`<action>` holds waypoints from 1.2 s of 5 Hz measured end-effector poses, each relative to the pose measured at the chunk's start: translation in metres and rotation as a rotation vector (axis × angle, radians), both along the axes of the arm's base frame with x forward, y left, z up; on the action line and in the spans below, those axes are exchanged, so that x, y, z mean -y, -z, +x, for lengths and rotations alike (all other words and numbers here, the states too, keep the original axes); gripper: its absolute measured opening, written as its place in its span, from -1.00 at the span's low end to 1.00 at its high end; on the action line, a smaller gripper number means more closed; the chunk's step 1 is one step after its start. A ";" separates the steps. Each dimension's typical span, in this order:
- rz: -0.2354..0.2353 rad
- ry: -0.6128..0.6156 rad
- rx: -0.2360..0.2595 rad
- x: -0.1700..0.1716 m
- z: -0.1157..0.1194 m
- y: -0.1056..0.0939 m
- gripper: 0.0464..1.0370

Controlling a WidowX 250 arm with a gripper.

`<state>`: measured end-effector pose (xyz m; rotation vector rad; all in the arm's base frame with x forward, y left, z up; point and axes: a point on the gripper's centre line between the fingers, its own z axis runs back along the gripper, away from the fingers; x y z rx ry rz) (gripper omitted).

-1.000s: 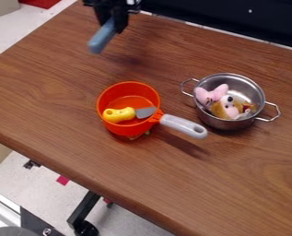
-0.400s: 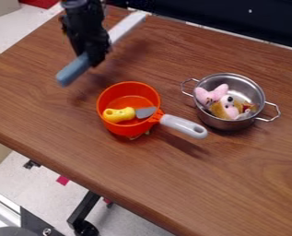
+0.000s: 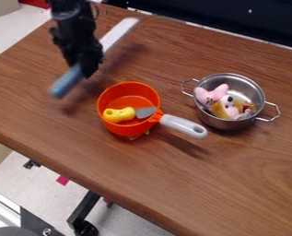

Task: Move the knife to the left side of the red pan

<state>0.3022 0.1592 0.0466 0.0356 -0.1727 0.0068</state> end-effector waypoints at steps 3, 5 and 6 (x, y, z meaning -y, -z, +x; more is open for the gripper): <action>0.057 -0.114 -0.070 0.005 -0.031 0.017 -0.35; 0.093 -0.115 -0.054 0.008 -0.027 0.020 0.33; 0.029 -0.166 -0.060 0.013 -0.027 0.018 0.85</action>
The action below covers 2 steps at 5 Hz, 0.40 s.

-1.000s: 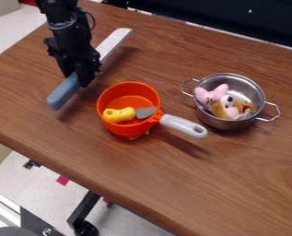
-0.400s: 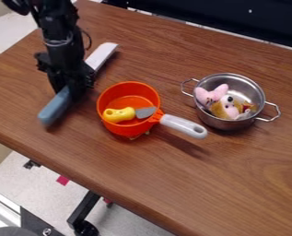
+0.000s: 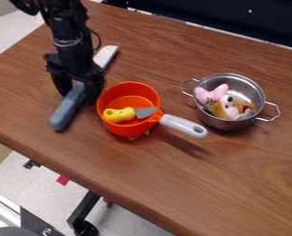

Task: Move the knife to the left side of the red pan

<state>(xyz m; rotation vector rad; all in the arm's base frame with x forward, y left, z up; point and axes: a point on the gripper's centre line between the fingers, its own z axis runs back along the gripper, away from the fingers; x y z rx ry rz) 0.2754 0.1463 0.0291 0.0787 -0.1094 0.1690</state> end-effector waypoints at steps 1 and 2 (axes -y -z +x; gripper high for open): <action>-0.026 -0.024 -0.012 0.001 0.004 -0.011 0.92; -0.022 -0.082 0.012 0.000 0.014 -0.030 0.92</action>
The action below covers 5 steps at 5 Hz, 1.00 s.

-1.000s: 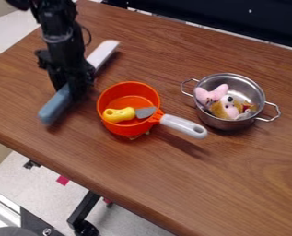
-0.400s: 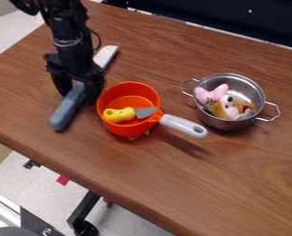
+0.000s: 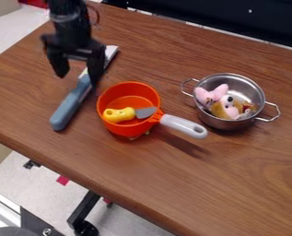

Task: Move the knife to the left side of the red pan

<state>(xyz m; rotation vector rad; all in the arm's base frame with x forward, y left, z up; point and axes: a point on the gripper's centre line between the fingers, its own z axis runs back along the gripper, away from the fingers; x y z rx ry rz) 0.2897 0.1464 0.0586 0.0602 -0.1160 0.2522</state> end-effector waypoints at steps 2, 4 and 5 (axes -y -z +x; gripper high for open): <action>0.013 -0.079 0.020 0.004 0.019 -0.031 0.92; 0.057 -0.156 0.019 0.062 0.042 -0.049 0.92; 0.039 -0.135 0.058 0.089 0.054 -0.054 0.92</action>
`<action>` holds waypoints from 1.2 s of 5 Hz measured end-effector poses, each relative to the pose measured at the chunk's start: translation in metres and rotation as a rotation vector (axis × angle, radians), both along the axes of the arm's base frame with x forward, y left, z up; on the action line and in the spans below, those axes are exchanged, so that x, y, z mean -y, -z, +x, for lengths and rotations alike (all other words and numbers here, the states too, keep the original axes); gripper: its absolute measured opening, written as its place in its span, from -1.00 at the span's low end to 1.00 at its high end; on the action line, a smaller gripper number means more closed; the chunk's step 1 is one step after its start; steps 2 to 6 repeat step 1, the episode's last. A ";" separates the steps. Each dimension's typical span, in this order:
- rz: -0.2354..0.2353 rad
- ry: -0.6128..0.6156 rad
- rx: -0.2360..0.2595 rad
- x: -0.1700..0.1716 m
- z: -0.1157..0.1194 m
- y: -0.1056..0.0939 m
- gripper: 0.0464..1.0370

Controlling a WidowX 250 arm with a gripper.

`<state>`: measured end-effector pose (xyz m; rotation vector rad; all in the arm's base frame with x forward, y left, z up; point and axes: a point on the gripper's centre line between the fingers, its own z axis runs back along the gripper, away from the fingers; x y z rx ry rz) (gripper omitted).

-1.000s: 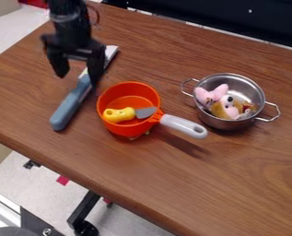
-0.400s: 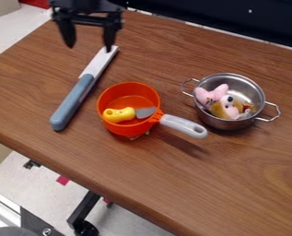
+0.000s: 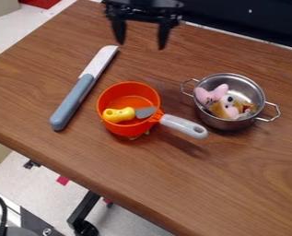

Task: Move the knife to the left side of the red pan

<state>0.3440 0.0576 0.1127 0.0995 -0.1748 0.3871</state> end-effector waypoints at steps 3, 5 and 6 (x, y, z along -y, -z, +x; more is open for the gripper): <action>-0.006 0.026 0.019 0.022 0.010 -0.004 0.92; -0.006 0.026 0.019 0.022 0.010 -0.004 0.92; -0.006 0.026 0.019 0.022 0.010 -0.004 0.92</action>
